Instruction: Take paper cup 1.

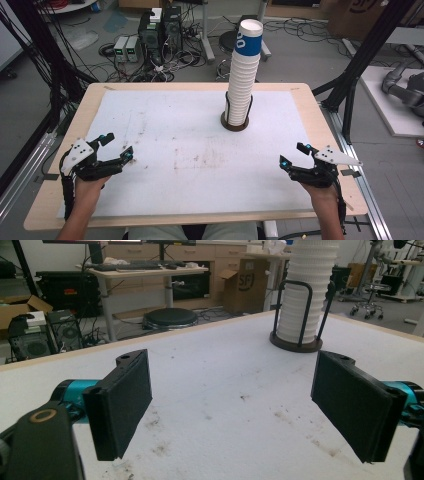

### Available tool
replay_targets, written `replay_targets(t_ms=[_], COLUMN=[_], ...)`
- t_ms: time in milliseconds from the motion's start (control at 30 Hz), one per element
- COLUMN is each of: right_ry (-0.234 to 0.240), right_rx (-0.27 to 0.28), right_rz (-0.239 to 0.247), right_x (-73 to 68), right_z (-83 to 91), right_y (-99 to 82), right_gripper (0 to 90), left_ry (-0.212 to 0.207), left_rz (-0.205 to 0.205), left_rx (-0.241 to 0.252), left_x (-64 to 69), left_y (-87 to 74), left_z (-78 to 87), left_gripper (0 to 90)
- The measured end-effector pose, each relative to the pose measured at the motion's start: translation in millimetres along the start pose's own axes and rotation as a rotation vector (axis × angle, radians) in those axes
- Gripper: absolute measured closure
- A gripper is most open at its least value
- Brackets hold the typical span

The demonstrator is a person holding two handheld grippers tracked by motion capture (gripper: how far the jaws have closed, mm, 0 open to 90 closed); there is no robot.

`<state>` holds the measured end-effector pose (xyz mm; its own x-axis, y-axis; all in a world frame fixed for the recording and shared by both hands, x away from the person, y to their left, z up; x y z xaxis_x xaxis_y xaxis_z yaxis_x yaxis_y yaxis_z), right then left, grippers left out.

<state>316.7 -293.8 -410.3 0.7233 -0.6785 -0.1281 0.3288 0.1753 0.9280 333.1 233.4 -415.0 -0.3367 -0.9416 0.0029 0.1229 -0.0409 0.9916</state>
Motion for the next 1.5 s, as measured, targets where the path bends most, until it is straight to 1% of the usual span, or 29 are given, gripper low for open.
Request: replay_targets(t_ms=[200, 333, 433, 500, 567, 600, 667, 733, 867, 933, 1067, 1200, 1233, 1267, 1300, 1333, 1367, 1500], right_ry=[0.002, 0.016, 0.019, 0.019, 0.018, 0.017, 0.019, 0.015, 0.024, 0.03, 0.047, 0.065, 0.077, 0.077, 0.084, 0.098, 0.098, 0.13], right_rx=[0.014, 0.016, 0.016, 0.016, 0.014, 0.017, 0.018, 0.024, 0.025, 0.029, 0.034, 0.048, 0.047, 0.047, 0.047, 0.051, 0.051, 0.048], right_rz=[-0.004, -0.01, -0.005, -0.003, -0.005, 0.001, 0.004, 0.005, 0.005, 0.012, 0.005, 0.017, 0.023, 0.023, 0.028, 0.037, 0.037, 0.056], right_x=[1.6, 1.5, 0.0, -0.9, -2.0, -2.2, -4.4, -5.8, -8.5, -8.6, -9.8, -8.8, -8.6, -8.6, -8.5, -8.1, -8.1, -8.0], right_z=[1.8, 0.0, 0.3, 1.1, 2.1, 2.5, 3.3, 4.1, 2.1, 0.2, -2.4, -8.3, -12.7, -12.7, -15.0, -19.6, -19.6, -32.5], right_y=[0.8, -0.2, 0.8, 0.8, 1.1, 1.8, 3.1, 5.0, 8.0, 10.1, 15.6, 29.8, 40.3, 40.3, 46.4, 58.5, 58.5, 87.1], right_gripper=[19.9, 19.9, 19.9, 19.9, 19.9, 19.9, 20.0, 19.9, 19.9, 19.9, 19.9, 19.9, 19.9, 19.9, 19.9, 19.9, 19.9, 19.9], left_ry=[0.003, 0.01, 0.008, 0.001, -0.002, -0.003, -0.009, -0.012, -0.018, -0.018, -0.024, -0.027, -0.027, -0.028, -0.026, -0.028, -0.028, -0.032], left_rz=[0.006, 0.008, 0.005, -0.009, -0.003, 0.0, -0.004, 0.0, 0.001, -0.002, 0.001, 0.001, 0.001, 0.001, 0.001, 0.003, 0.007, 0.011], left_rx=[-0.004, -0.001, 0.001, 0.001, 0.003, 0.004, 0.002, 0.001, 0.005, 0.002, -0.003, -0.003, -0.003, -0.004, -0.005, -0.005, -0.006, -0.008], left_x=[1.1, 1.7, 3.7, 4.3, 4.3, 4.3, 4.9, 5.2, 5.0, 5.0, 6.1, 6.8, 6.8, 6.7, 6.3, 6.2, 6.0, 5.6], left_y=[-1.9, -1.4, -0.6, -0.2, 0.1, 0.1, -0.8, -1.1, -0.5, -1.2, -2.6, -2.9, -2.9, -3.0, -3.2, -3.4, -3.8, -4.5], left_z=[-1.8, -3.8, -4.6, -4.6, -4.5, -4.6, -4.7, -4.0, -2.5, -2.2, -2.8, -3.4, -3.4, -3.4, -3.4, -3.6, -3.7, -3.5], left_gripper=[16.4, 16.4, 16.4, 16.4, 16.4, 16.4, 16.4, 16.4, 16.4, 16.4, 16.4, 16.4, 16.4, 16.4, 16.4, 16.4, 16.4, 16.4])
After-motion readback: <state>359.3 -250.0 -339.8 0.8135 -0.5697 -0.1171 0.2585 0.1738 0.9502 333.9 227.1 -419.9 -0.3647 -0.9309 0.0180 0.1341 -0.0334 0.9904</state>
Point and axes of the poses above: each handheld gripper's, and its own axes: z roughly backward along the jaws, y roughly out of its top, x roughly to its right, the point moved 7 cm from there along -z, roughly forward along the jaws, and after that the axes turned 14 degrees about y, right-handed, at the moved point
